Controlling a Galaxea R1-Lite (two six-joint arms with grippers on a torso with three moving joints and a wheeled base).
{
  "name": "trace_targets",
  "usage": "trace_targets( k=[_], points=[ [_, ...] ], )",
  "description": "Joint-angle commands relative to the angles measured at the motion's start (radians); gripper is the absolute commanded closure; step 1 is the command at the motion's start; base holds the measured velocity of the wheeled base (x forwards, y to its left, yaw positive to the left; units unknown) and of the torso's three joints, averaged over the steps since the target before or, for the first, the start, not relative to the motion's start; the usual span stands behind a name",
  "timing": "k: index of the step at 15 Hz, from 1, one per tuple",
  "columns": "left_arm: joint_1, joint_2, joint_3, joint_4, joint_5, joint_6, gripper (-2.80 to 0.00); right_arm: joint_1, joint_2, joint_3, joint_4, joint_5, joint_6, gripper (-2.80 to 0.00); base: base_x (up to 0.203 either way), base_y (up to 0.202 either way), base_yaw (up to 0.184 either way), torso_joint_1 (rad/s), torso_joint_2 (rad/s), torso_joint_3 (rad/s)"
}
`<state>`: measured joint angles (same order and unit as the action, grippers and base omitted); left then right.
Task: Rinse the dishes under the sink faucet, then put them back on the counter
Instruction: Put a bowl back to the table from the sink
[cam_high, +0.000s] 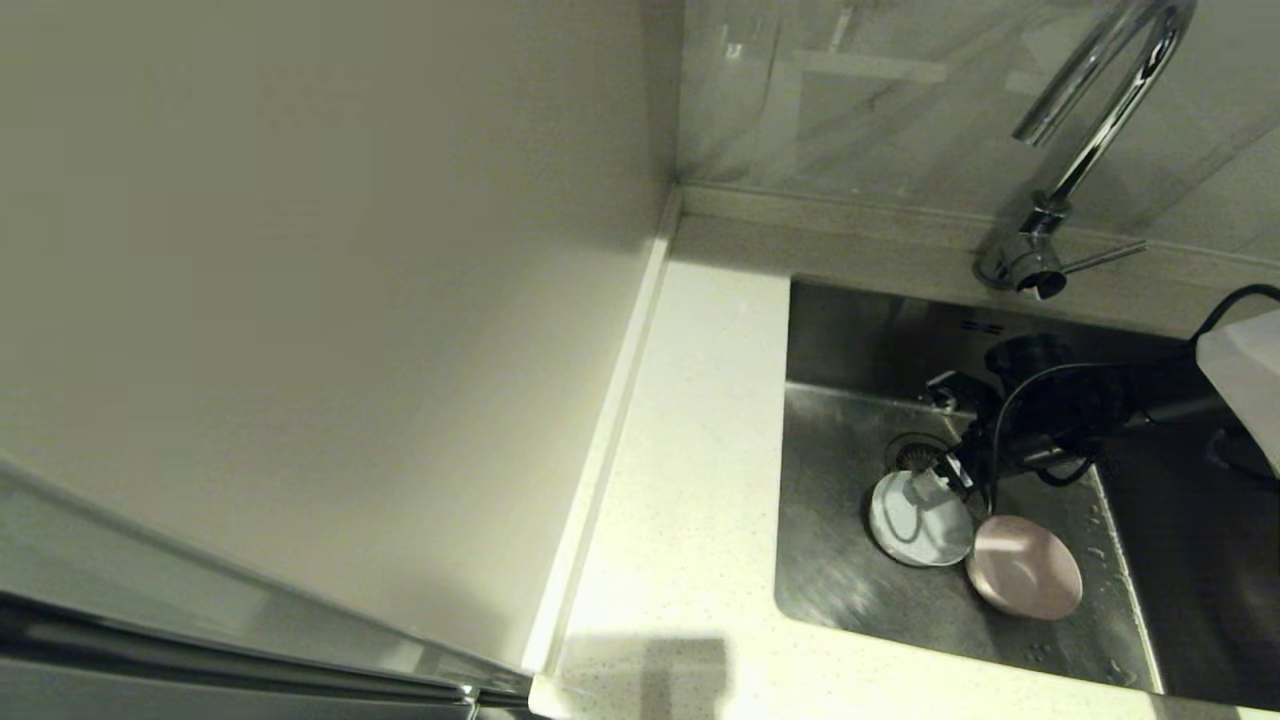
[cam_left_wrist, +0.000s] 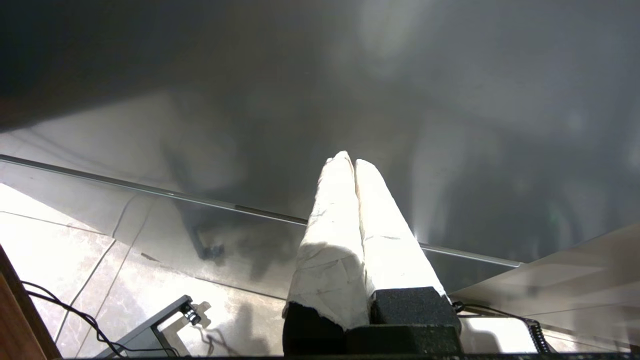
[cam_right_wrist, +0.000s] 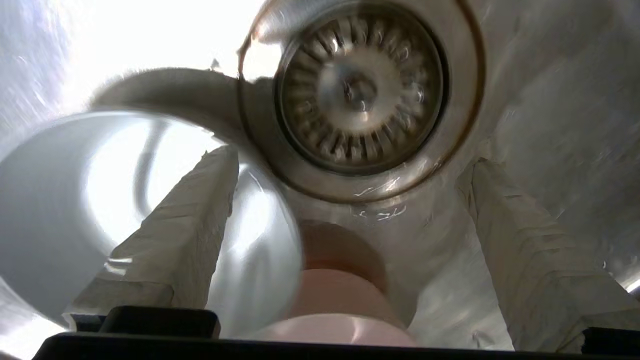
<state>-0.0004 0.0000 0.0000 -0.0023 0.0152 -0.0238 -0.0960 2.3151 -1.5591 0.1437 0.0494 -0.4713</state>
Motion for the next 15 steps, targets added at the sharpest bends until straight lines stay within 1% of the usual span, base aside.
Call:
trace_targets(
  k=[1,4,7,10,13,15],
  points=[
    [0.0,-0.004,0.0,-0.001,0.0,-0.001,0.0,-0.014,-0.023,0.009,0.003,0.003,-0.001,-2.8,0.0,0.0,0.0,0.0,0.0,0.0],
    [0.0,-0.003,0.0,-0.001,0.0,-0.001,0.0,-0.037,-0.061,0.065,0.004,0.015,-0.001,-2.8,0.0,0.0,0.0,0.0,0.0,0.0],
    [0.0,-0.005,0.0,-0.001,0.0,0.0,0.0,-0.044,-0.073,0.114,0.021,0.033,-0.013,-2.8,0.0,0.0,0.0,0.0,0.0,0.0],
    [0.0,-0.004,0.0,-0.001,0.0,0.0,0.0,-0.052,-0.07,0.114,0.061,0.084,-0.072,-2.8,0.0,0.0,0.0,0.0,0.0,0.0],
    [0.0,-0.003,0.0,-0.001,0.0,0.0,0.0,-0.051,-0.031,0.099,0.065,0.089,-0.081,-2.8,0.0,0.0,0.0,0.0,0.0,0.0],
    [0.0,-0.003,0.0,-0.001,0.0,-0.001,0.0,-0.051,0.003,0.065,0.064,0.092,-0.081,-2.8,0.0,0.0,0.0,0.0,0.0,0.0]
  ],
)
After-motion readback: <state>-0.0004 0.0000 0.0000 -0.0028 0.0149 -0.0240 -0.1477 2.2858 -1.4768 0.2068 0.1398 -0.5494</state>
